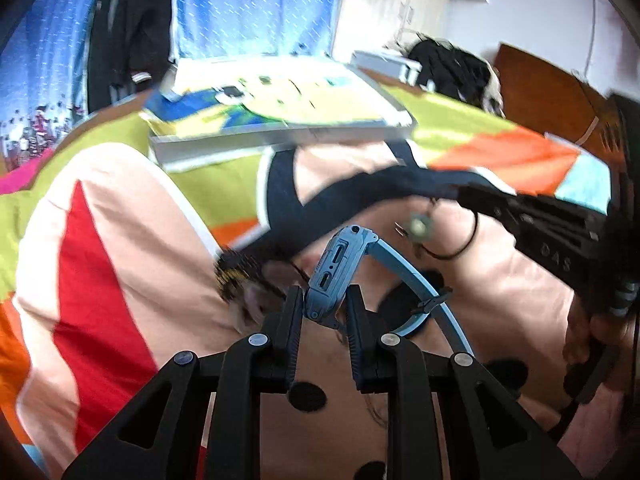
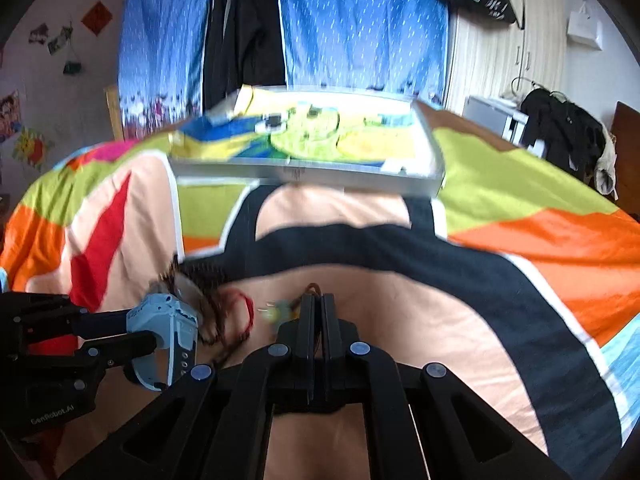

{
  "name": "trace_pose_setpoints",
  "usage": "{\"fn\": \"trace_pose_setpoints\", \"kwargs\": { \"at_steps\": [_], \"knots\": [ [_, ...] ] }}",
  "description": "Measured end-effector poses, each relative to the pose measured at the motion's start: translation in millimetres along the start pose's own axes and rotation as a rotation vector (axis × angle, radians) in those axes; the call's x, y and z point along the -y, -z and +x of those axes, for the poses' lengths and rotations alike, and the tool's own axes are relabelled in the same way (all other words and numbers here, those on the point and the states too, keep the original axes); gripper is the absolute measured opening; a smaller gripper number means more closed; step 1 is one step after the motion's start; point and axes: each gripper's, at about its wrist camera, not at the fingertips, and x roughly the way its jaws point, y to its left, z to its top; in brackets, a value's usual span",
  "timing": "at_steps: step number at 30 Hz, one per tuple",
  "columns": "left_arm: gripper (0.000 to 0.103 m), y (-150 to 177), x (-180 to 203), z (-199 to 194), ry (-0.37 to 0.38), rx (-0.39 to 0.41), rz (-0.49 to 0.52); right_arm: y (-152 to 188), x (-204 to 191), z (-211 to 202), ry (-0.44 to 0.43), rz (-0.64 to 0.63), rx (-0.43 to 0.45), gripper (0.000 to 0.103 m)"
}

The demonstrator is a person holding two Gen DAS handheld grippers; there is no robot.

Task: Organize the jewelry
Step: 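Carry the blue watch with the left tool into the tray and release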

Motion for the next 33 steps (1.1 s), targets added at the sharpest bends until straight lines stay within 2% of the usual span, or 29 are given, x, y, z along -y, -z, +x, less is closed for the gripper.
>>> {"fn": "trace_pose_setpoints", "kwargs": {
  "at_steps": [3, 8, 14, 17, 22, 24, 29, 31, 33],
  "knots": [
    [0.018, -23.2, -12.7, -4.8, -0.012, 0.011, -0.046, -11.1, -5.6, -4.8, -0.005, 0.009, 0.052, 0.003],
    [0.018, -71.4, -38.6, -5.0, -0.077, 0.077, -0.054, -40.8, -4.3, -6.9, -0.026, 0.015, 0.140, 0.003],
    [0.018, -118.0, -86.1, 6.2, -0.120, 0.197, -0.114, -93.3, 3.3, 15.7, -0.103, 0.107, 0.253, 0.003],
    [0.018, -133.8, -106.2, 20.4, -0.142, 0.222, -0.123, -120.8, 5.3, 35.7, -0.144, 0.158, 0.293, 0.003],
    [0.018, -154.5, -128.2, 52.5, -0.177, 0.204, -0.115, -157.2, 6.1, 82.8, -0.205, 0.216, 0.292, 0.003],
    [0.018, -154.9, -131.4, 68.3, -0.214, 0.181, -0.094, -164.8, 5.8, 100.0, -0.228, 0.233, 0.274, 0.003],
    [0.018, -149.4, -135.0, 98.7, -0.325, 0.081, -0.060, -157.1, 4.5, 135.6, -0.216, 0.235, 0.207, 0.003],
    [0.018, -146.8, -137.8, 108.5, -0.333, 0.042, -0.055, -149.9, 7.9, 147.5, -0.195, 0.237, 0.173, 0.003],
    [0.018, -144.6, -141.0, 112.0, -0.325, 0.042, -0.064, -144.1, 10.2, 155.0, -0.167, 0.231, 0.144, 0.004]
  ]
}}
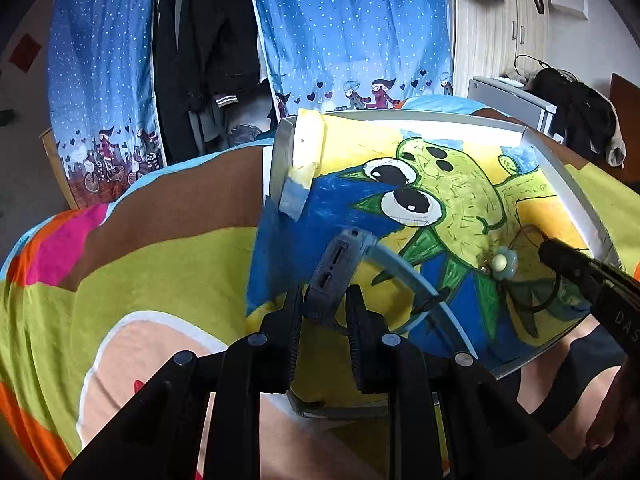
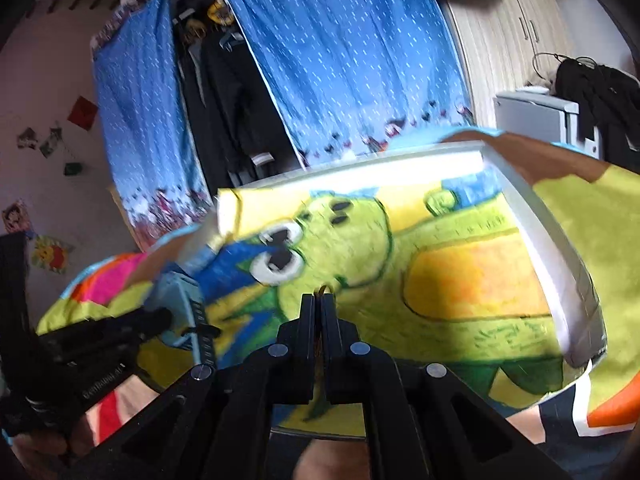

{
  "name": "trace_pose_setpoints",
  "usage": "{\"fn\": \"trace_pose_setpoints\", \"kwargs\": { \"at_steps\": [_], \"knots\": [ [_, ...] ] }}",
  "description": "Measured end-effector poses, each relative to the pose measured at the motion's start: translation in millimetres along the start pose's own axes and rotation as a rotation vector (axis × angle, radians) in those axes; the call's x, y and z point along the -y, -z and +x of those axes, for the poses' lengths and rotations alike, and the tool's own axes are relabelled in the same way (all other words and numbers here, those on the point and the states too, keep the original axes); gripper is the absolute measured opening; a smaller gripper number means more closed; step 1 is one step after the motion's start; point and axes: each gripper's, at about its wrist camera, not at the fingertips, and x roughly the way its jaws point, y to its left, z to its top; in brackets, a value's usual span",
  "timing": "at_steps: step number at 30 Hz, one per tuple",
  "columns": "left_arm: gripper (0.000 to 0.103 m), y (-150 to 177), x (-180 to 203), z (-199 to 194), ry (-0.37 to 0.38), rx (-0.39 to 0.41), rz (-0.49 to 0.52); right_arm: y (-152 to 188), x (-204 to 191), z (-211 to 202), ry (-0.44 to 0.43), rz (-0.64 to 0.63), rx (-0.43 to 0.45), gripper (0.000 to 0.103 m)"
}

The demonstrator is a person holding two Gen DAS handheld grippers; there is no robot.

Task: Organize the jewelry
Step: 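Carry the blue watch with the left tool into the tray and release, then withdraw the left tool from the tray back over the pile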

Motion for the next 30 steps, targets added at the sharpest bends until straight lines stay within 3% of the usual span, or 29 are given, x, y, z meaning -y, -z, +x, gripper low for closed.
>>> {"fn": "trace_pose_setpoints", "kwargs": {
  "at_steps": [3, 5, 6, 8, 10, 13, 14, 16, 17, 20, 23, 26, 30],
  "knots": [
    [0.021, 1.6, 0.2, -3.5, 0.009, 0.008, -0.001, 5.5, 6.0, 3.7, 0.036, -0.001, -0.029, 0.005],
    [0.042, 1.0, 0.3, -9.4, 0.014, 0.019, -0.006, 6.9, 9.7, 4.3, 0.058, 0.001, -0.045, 0.005],
    [0.047, 0.5, 0.7, -14.4, 0.036, 0.031, -0.014, 7.9, 11.5, 3.3, 0.068, 0.002, -0.052, 0.009],
    [0.064, -2.3, 1.6, -25.1, 0.042, 0.049, -0.031, 9.6, 14.3, -0.8, 0.093, -0.001, -0.063, 0.029],
    [0.066, -0.7, 3.5, -35.1, 0.035, 0.070, -0.028, 10.6, 14.4, -7.4, 0.107, -0.007, -0.055, 0.049],
    [0.067, 5.8, 6.8, -56.7, 0.032, 0.104, -0.014, 9.6, 13.6, -21.7, 0.134, -0.014, -0.044, 0.051],
    [0.073, 7.1, 7.7, -63.4, 0.030, 0.115, -0.015, 9.8, 13.0, -29.9, 0.140, -0.013, -0.037, 0.054],
    [0.084, 10.6, 7.6, -82.8, 0.036, 0.153, -0.031, 7.7, 10.8, -43.1, 0.147, -0.015, -0.012, 0.072],
    [0.089, 12.6, 6.6, -95.9, 0.037, 0.185, -0.046, 8.0, 8.1, -55.6, 0.149, -0.021, 0.015, 0.076],
    [0.095, 17.8, 4.0, -131.8, 0.042, 0.265, -0.076, 8.4, -0.9, -84.4, 0.154, -0.048, 0.073, 0.087],
    [0.097, 28.0, -0.2, -163.2, 0.072, 0.293, -0.111, 14.9, -11.3, -123.8, 0.161, -0.075, 0.141, 0.102],
    [0.099, 42.4, -4.9, -194.3, 0.092, 0.332, -0.154, 24.8, -21.9, -161.4, 0.141, -0.101, 0.207, 0.103],
    [0.100, 60.0, 0.4, -235.7, 0.096, 0.376, -0.132, 37.9, -41.9, -202.7, 0.155, -0.158, 0.268, 0.103]
  ]
}}
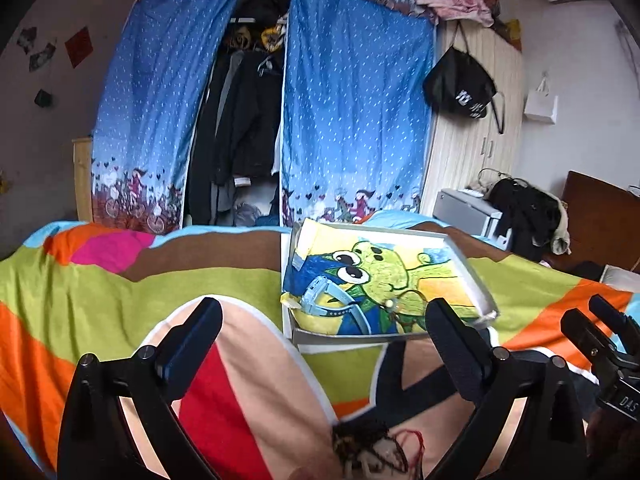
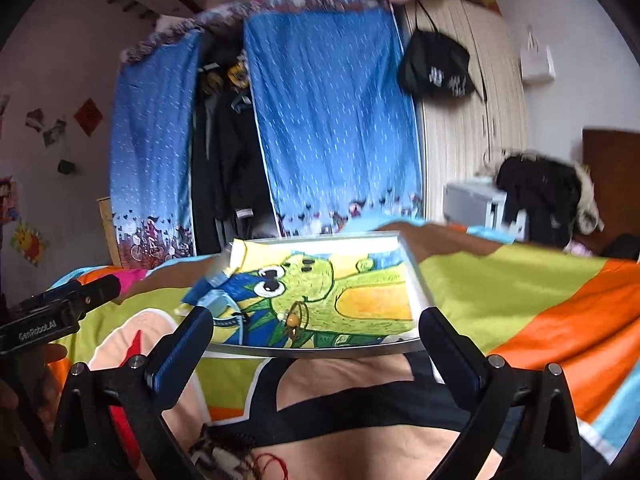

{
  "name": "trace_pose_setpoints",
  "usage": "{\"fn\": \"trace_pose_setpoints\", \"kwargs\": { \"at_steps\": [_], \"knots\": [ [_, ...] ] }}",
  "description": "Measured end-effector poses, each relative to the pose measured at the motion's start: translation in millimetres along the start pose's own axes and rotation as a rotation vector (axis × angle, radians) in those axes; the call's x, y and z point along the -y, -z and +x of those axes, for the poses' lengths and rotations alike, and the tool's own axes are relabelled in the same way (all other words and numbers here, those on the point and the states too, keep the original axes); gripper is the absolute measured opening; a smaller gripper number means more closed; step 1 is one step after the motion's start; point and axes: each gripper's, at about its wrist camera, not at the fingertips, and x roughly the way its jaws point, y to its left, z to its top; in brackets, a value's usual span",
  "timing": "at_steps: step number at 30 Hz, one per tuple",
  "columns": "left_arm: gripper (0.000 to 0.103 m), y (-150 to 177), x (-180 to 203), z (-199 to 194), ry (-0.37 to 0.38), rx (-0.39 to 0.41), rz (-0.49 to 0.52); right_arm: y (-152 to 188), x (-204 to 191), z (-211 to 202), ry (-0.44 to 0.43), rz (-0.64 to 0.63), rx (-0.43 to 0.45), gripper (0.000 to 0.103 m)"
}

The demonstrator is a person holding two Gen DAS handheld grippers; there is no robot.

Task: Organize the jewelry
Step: 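Withdraw the left tool from the tray back over the pile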

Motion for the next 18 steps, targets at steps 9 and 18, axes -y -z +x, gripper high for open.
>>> {"fn": "trace_pose_setpoints", "kwargs": {
  "at_steps": [9, 18],
  "knots": [
    [0.101, 40.4, 10.4, -77.5, 0.034, -0.030, 0.040, 25.0, -21.6, -79.9, -0.054, -0.015, 0.009, 0.103],
    [0.101, 82.5, 21.5, -110.0, 0.034, -0.172, 0.128, 51.3, -17.1, -126.6, 0.072, 0.046, -0.079, 0.103]
  ]
}}
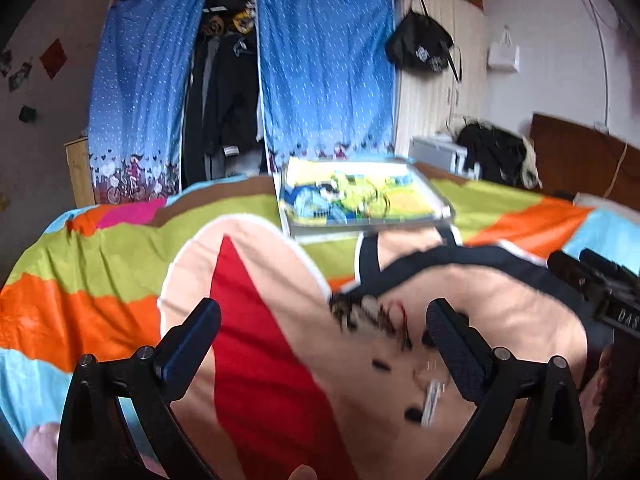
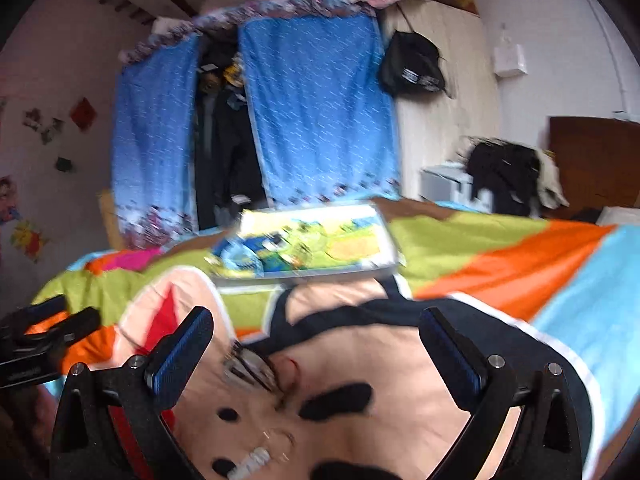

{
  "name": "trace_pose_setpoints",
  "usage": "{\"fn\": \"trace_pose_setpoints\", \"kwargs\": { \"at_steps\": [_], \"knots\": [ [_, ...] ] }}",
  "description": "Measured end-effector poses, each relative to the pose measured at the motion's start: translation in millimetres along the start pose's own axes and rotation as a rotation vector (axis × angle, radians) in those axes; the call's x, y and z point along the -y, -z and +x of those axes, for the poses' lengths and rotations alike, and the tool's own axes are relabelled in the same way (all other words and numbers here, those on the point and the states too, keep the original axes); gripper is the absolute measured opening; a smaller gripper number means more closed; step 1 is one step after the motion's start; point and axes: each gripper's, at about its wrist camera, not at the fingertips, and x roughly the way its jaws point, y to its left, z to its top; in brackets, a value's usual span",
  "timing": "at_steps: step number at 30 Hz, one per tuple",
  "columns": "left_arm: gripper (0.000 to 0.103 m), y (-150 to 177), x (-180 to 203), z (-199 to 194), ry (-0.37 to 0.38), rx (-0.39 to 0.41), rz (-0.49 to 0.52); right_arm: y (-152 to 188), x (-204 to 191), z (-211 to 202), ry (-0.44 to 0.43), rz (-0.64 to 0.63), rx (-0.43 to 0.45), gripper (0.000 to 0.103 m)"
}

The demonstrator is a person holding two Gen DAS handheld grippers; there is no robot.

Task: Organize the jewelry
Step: 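Withdraw the left tool from the tray back over the pile, then move both tools toward the silver keychain and its metal rings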

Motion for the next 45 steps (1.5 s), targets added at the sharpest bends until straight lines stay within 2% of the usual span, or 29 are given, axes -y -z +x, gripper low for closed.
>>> {"fn": "trace_pose_setpoints", "kwargs": {
  "at_steps": [7, 11, 18, 23, 34, 39, 45],
  "knots": [
    [0.101, 33.1, 11.9, 11.4, 0.045, -0.169, 0.033, 30.8, 8.2, -6.9, -0.029, 0.074, -0.168, 0.103],
    [0.101, 43.2, 18.2, 21.3, 0.037, -0.228, 0.052, 39.1, 9.3, -9.4, -0.043, 0.094, -0.215, 0.103],
    [0.101, 50.8, 16.7, 30.7, 0.030, -0.279, 0.067, 48.8, 15.2, 4.1, -0.045, 0.126, -0.319, 0.103],
    [0.101, 52.4, 11.1, 36.3, 0.057, -0.315, 0.037, 55.3, 23.0, 18.6, -0.073, 0.178, -0.401, 0.103],
    [0.101, 56.5, 27.9, 49.2, 0.145, -0.361, 0.081, 62.0, 55.9, 57.1, -0.204, 0.358, -0.584, 0.103],
    [0.101, 57.0, 39.5, 57.7, 0.227, -0.370, 0.084, 55.9, 57.9, 69.4, -0.205, 0.301, -0.626, 0.103],
    [0.099, 60.2, 59.8, 71.1, 0.320, -0.379, 0.117, 55.3, 44.5, 99.5, -0.266, 0.091, -0.763, 0.102]
  ]
}}
